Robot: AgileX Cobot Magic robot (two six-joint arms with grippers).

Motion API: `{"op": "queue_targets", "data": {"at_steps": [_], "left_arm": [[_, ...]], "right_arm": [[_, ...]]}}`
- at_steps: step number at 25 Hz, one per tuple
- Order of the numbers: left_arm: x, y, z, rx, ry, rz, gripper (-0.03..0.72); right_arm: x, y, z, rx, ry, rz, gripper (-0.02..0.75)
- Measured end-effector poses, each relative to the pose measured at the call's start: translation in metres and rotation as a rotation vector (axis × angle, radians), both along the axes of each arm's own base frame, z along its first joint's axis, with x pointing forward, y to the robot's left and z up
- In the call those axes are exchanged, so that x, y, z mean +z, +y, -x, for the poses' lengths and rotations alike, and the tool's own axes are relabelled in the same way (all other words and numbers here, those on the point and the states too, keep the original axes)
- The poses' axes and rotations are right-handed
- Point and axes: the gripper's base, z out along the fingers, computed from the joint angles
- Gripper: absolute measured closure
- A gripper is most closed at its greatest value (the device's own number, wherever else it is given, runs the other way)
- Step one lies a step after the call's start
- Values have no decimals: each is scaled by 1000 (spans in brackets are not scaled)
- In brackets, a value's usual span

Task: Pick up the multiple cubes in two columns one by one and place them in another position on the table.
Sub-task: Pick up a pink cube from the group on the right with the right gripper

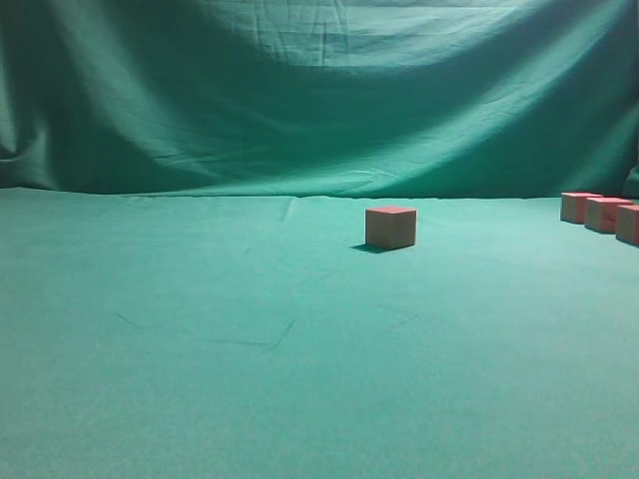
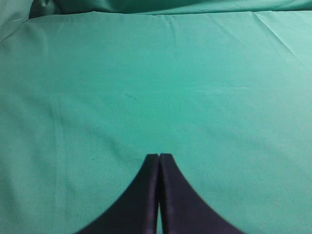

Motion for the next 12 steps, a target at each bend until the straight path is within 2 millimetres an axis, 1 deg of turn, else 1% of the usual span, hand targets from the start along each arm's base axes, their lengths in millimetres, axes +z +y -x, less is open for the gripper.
{"op": "queue_targets", "data": {"at_steps": [2, 3, 4, 10, 12], "left_arm": [[0, 0, 0, 0, 0, 0, 688], [0, 0, 0, 0, 0, 0, 688], [0, 0, 0, 0, 0, 0, 688], [0, 0, 0, 0, 0, 0, 688], [0, 0, 0, 0, 0, 0, 688]], "right_arm": [[0, 0, 0, 0, 0, 0, 441], [0, 0, 0, 0, 0, 0, 463], [0, 0, 0, -1, 0, -1, 451], [0, 0, 1, -6, 11, -3, 451], [1, 0, 3, -33, 27, -8, 451]]}}
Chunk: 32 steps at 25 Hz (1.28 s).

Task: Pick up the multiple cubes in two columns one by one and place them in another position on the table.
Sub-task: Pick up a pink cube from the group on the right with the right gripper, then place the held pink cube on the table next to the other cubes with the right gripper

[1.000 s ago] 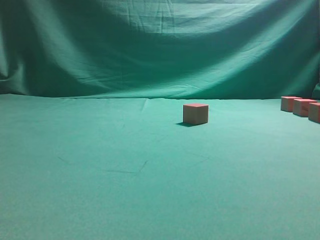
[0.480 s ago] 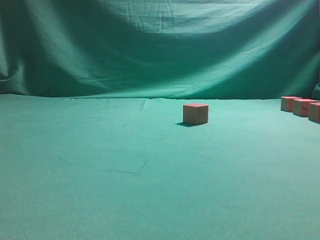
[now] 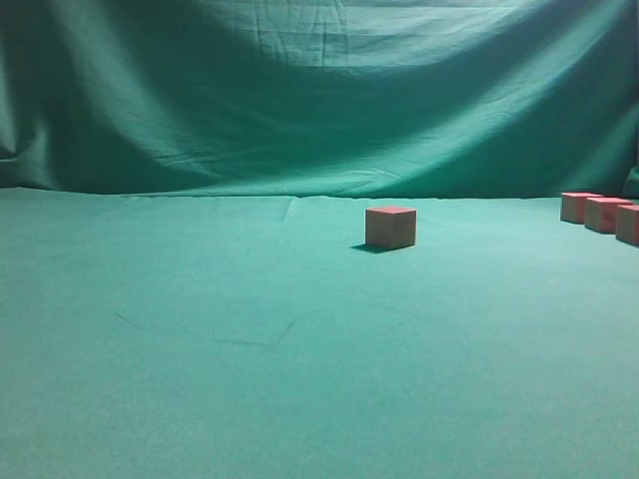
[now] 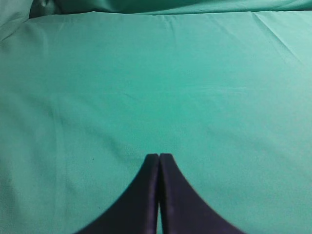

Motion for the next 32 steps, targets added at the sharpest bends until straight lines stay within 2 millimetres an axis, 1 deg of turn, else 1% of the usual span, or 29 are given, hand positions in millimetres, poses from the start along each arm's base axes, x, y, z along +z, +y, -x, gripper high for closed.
{"op": "queue_targets", "data": {"at_steps": [2, 4, 6, 9, 11, 14, 18, 19, 20, 21, 22, 25, 27, 29, 32], "left_arm": [[0, 0, 0, 0, 0, 0, 688], [0, 0, 0, 0, 0, 0, 688], [0, 0, 0, 0, 0, 0, 688], [0, 0, 0, 0, 0, 0, 688], [0, 0, 0, 0, 0, 0, 688], [0, 0, 0, 0, 0, 0, 688], [0, 0, 0, 0, 0, 0, 688], [0, 0, 0, 0, 0, 0, 688], [0, 0, 0, 0, 0, 0, 688], [0, 0, 0, 0, 0, 0, 688], [0, 0, 0, 0, 0, 0, 688], [0, 0, 0, 0, 0, 0, 688], [0, 0, 0, 0, 0, 0, 688], [0, 0, 0, 0, 0, 0, 688], [0, 0, 0, 0, 0, 0, 688]], "right_arm": [[6, 1, 4, -23, 12, -10, 451], [16, 4, 10, -47, 13, -27, 451], [31, 7, 16, -64, -5, -42, 451], [56, 20, 25, -50, -61, -59, 451], [73, 33, 31, -11, -110, -69, 451], [99, 61, 37, 112, -157, -89, 451], [135, 98, 31, 280, -203, -108, 451], [135, 98, 31, 280, -203, -108, 451], [143, 108, 29, 324, -222, -110, 451], [161, 126, 23, 417, -272, -113, 451], [168, 134, 19, 457, -295, -116, 451], [176, 160, 7, 570, -317, -120, 451], [175, 179, -1, 636, -315, -123, 451], [172, 198, -11, 703, -308, -122, 451], [158, 231, -26, 817, -269, -118, 451]]}}
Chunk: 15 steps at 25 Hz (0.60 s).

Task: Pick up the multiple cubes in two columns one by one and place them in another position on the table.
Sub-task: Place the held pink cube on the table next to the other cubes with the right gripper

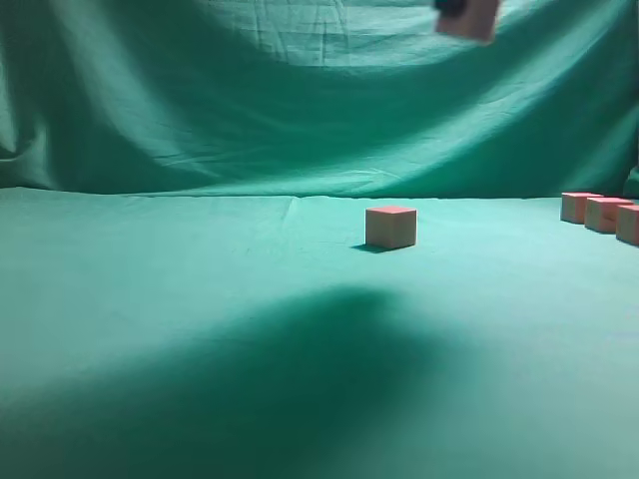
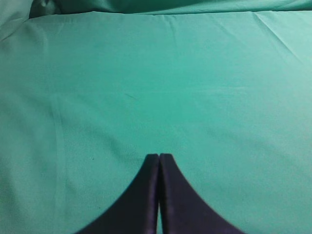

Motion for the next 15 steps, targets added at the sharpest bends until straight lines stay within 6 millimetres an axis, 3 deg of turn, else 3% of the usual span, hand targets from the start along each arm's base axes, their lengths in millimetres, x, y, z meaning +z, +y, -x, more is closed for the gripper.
{"op": "queue_targets", "data": {"at_steps": [8, 15], "left_arm": [[0, 0, 0, 0, 0, 0, 688], [0, 0, 0, 0, 0, 0, 688]], "right_arm": [[-36, 73, -31, 216, 45, 66, 451], [-64, 98, -55, 356, 52, 117, 451]]}}
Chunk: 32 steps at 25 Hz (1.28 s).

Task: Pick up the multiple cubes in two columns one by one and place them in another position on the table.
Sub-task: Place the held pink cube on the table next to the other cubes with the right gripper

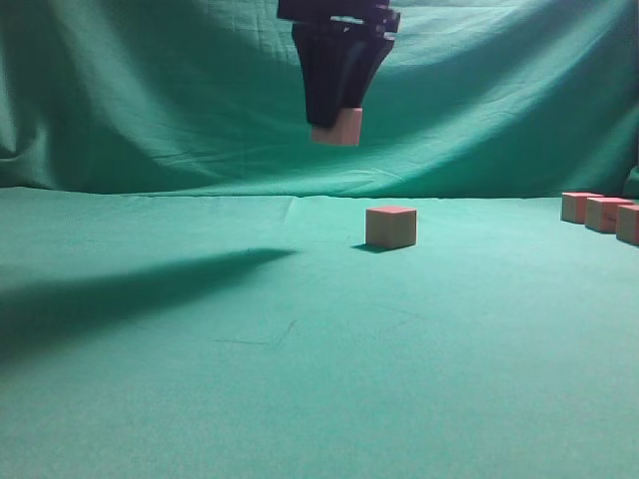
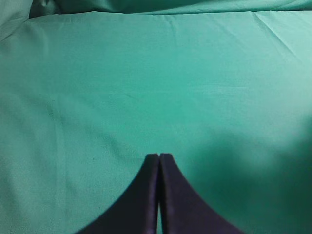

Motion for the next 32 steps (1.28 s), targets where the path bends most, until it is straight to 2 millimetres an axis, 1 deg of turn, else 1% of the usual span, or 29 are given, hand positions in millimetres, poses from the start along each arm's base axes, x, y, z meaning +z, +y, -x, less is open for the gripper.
{"op": "queue_targets", "data": {"at_steps": [4, 10, 13, 17, 22, 32], "left_arm": [[0, 0, 0, 0, 0, 0, 688], [0, 0, 0, 0, 0, 0, 688], [0, 0, 0, 0, 0, 0, 688], [0, 0, 0, 0, 0, 0, 688], [0, 0, 0, 0, 0, 0, 688], [0, 0, 0, 0, 0, 0, 688]], "right_arm": [[-17, 6, -10, 60, -8, 18, 451], [-47, 12, -18, 172, -1, 61, 451], [-56, 14, -20, 230, 5, 65, 451], [-63, 13, -23, 298, 17, 50, 451], [-70, 5, -30, 304, 29, 42, 451], [-69, -5, -37, 347, 38, -28, 451]]}}
